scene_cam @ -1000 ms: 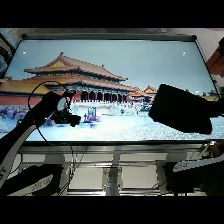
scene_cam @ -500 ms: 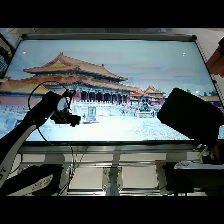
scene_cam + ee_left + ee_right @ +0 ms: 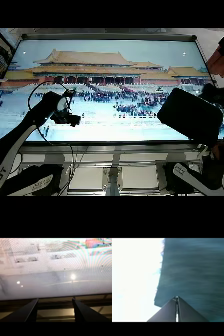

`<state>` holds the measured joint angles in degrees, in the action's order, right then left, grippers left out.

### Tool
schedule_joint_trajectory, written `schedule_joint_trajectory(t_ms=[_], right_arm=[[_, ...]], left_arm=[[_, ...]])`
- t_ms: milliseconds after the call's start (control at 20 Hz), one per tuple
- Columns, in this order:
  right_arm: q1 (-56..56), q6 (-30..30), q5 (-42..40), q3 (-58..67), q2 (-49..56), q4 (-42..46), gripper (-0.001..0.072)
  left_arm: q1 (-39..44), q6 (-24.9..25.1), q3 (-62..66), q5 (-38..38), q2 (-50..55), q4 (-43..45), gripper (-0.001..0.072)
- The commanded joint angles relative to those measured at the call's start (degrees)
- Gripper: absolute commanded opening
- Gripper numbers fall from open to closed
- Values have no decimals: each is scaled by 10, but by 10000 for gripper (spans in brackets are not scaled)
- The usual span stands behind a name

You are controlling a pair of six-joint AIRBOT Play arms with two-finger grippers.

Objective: Fold the clothes and pants, and hang the long-sleeved shirts on hangers.

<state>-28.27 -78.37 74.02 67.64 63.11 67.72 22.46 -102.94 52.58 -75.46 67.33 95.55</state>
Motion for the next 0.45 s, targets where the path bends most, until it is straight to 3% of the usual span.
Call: schedule_joint_trajectory(t_ms=[0, 200, 400], right_arm=[[186, 25, 14, -38, -30, -12, 19], [347, -12, 10, -80, -30, 40, 18], [436, -58, -13, -126, -30, 61, 18]], left_arm=[[-1, 0, 0, 0, 0, 0, 502], [-1, 0, 0, 0, 0, 0, 502], [-1, 0, 0, 0, 0, 0, 502]])
